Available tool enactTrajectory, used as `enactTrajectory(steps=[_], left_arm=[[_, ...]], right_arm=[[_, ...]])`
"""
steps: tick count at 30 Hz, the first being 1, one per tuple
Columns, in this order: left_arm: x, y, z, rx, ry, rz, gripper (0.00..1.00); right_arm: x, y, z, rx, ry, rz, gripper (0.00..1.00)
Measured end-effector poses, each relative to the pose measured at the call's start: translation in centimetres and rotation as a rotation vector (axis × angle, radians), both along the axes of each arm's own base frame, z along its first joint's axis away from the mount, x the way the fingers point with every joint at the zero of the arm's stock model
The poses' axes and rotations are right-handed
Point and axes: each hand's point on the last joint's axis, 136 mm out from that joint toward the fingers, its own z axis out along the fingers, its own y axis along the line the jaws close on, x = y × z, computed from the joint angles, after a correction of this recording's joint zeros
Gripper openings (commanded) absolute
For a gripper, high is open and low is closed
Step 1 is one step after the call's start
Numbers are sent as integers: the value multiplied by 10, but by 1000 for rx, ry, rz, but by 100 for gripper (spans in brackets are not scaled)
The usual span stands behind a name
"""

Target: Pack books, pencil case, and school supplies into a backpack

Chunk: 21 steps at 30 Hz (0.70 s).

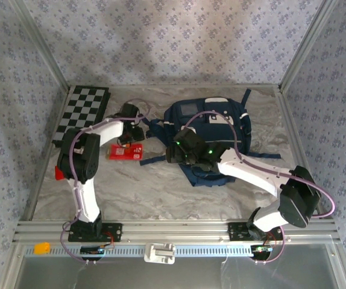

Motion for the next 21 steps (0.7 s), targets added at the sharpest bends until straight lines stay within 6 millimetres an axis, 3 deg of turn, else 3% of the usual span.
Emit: enactTrajectory(steps=[10,13,17,21], left_arm=[[-119,-8,6,-26,101,-123,59],[-135,0,26,-42,73,-110,62],[-140,9,71,-101,-53,-56,63],[-167,33,90,-151,-121,70,64]], right_arm=[[-13,9,-2,-20,-1,50,78],[-21,18,-10,-27,23,83,78],[-22,35,-37,-71,87,136,75],[-11,74,-55,-85,125,228,74]])
